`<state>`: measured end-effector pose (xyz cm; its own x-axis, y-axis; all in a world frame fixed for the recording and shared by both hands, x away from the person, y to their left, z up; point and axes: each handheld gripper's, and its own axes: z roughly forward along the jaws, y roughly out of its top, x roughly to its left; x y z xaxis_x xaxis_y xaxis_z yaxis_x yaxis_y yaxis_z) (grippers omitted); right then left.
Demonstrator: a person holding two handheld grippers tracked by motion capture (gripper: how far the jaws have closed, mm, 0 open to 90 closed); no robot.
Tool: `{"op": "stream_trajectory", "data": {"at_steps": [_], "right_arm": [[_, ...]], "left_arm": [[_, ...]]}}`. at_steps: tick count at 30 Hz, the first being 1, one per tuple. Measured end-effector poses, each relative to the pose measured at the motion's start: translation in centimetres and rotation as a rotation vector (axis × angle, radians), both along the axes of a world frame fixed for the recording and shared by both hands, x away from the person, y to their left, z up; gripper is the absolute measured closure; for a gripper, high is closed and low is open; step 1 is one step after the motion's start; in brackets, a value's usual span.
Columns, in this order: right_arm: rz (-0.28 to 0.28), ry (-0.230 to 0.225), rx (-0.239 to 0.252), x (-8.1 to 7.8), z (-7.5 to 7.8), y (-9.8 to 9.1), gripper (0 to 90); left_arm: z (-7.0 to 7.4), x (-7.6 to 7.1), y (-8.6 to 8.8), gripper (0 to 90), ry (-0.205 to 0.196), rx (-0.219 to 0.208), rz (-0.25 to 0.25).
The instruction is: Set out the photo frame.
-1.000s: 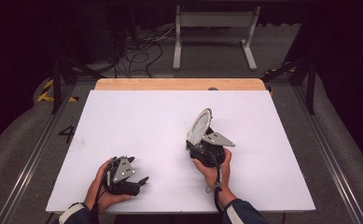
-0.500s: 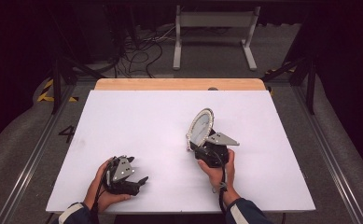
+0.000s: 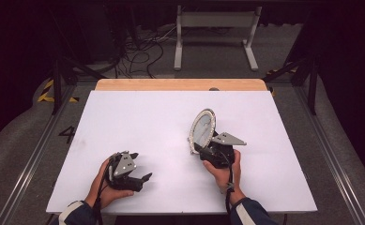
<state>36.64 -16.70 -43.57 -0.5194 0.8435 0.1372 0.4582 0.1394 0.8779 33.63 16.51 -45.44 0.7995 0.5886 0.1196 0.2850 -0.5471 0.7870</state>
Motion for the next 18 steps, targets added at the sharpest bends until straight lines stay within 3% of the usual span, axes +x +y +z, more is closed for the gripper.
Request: {"op": "stream_trajectory", "data": {"at_steps": [5,7,12,15,18], "right_arm": [[-0.024,-0.008,0.016,0.5,-0.3,0.6,60.1],[-0.029,-0.005,0.045,0.7,-0.7,0.7,61.5],[-0.061,-0.016,0.029,0.7,-1.0,1.2,64.2],[-0.068,-0.023,0.03,0.6,-0.9,1.1,65.1],[-0.057,-0.016,0.025,0.6,-0.8,1.0,65.2]], "left_arm": [[0.8,1.8,-0.7,15.2,0.003,-0.044,0.008],[0.9,2.1,-1.1,15.3,0.006,-0.054,0.003],[1.1,2.9,-2.5,16.0,0.006,-0.067,-0.015],[1.4,3.7,-3.5,16.9,0.015,-0.108,-0.051],[1.7,4.2,-4.2,17.6,0.001,-0.104,-0.054]]}}
